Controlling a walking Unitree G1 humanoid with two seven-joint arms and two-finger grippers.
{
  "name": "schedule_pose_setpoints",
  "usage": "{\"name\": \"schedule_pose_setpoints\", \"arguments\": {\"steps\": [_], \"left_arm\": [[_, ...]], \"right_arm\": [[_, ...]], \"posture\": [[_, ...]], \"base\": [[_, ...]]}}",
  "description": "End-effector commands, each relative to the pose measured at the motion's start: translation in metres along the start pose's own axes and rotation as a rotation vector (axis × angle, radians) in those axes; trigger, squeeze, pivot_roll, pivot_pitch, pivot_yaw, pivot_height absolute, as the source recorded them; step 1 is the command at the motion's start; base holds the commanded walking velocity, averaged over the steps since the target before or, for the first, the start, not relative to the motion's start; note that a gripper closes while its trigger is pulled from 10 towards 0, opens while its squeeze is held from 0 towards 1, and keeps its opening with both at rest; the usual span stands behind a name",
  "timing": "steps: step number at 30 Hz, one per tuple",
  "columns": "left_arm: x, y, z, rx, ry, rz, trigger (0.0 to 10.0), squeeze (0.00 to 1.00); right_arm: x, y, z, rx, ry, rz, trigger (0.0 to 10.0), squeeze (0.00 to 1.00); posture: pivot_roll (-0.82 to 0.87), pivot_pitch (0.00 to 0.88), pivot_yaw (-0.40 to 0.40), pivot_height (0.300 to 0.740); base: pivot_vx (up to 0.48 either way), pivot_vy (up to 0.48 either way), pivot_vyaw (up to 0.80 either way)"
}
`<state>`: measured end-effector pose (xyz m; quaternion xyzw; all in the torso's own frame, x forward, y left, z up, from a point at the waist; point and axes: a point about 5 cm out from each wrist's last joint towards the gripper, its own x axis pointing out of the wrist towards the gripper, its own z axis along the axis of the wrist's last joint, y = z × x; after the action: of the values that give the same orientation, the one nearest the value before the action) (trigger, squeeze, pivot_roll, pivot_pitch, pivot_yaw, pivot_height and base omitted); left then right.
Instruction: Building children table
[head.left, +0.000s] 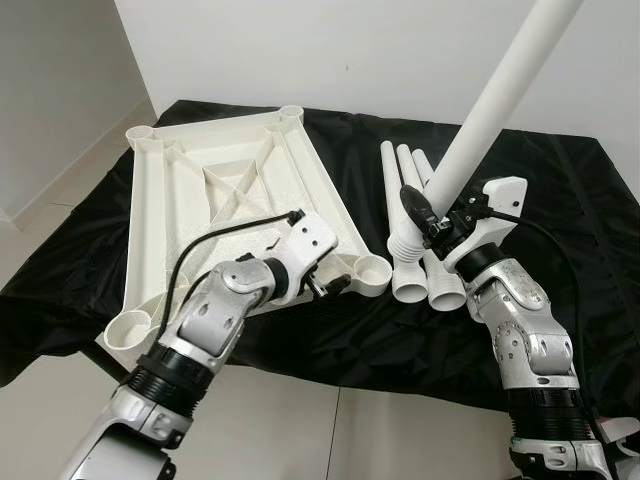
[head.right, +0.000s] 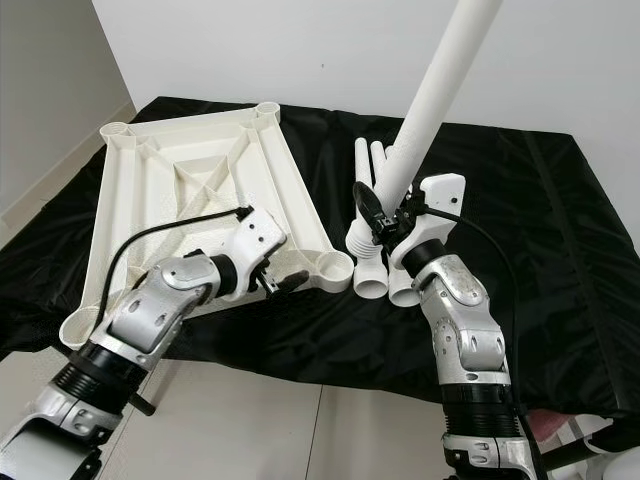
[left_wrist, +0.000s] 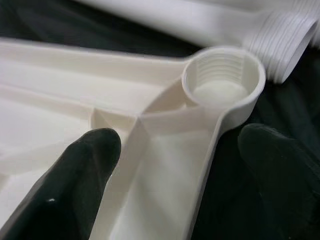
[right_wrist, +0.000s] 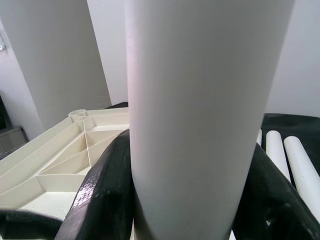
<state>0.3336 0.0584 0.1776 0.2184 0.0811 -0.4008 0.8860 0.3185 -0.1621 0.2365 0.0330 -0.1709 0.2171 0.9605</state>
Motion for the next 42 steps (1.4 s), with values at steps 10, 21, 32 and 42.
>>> {"name": "schedule_pose_setpoints", "arguments": {"steps": [10,21,32,42], "left_arm": [[0.001,0.002,-0.007,0.016,0.043,0.066,10.0,0.0],[-0.002,-0.009,-0.017,0.098,0.067,-0.114,10.0,0.0],[-0.003,-0.024,-0.027,0.118,0.1,-0.261,0.0,0.0],[-0.005,-0.022,-0.024,0.132,0.082,-0.272,0.0,0.0]], "right_arm": [[-0.005,-0.001,0.004,-0.026,0.009,0.012,10.0,0.0],[-0.004,-0.001,0.005,-0.026,0.014,0.013,10.0,0.0],[-0.002,-0.003,0.007,-0.037,0.015,0.024,10.0,0.0],[-0.003,-0.002,0.007,-0.037,0.022,0.036,10.0,0.0]], "posture": [[-0.15,0.127,0.058,0.74],[-0.15,0.139,0.056,0.74],[-0.14,0.14,0.054,0.74],[-0.14,0.142,0.05,0.74]], "base": [[0.0,0.0,0.0],[0.0,0.0,0.0],[0.0,0.0,0.0],[0.0,0.0,0.0]]}}
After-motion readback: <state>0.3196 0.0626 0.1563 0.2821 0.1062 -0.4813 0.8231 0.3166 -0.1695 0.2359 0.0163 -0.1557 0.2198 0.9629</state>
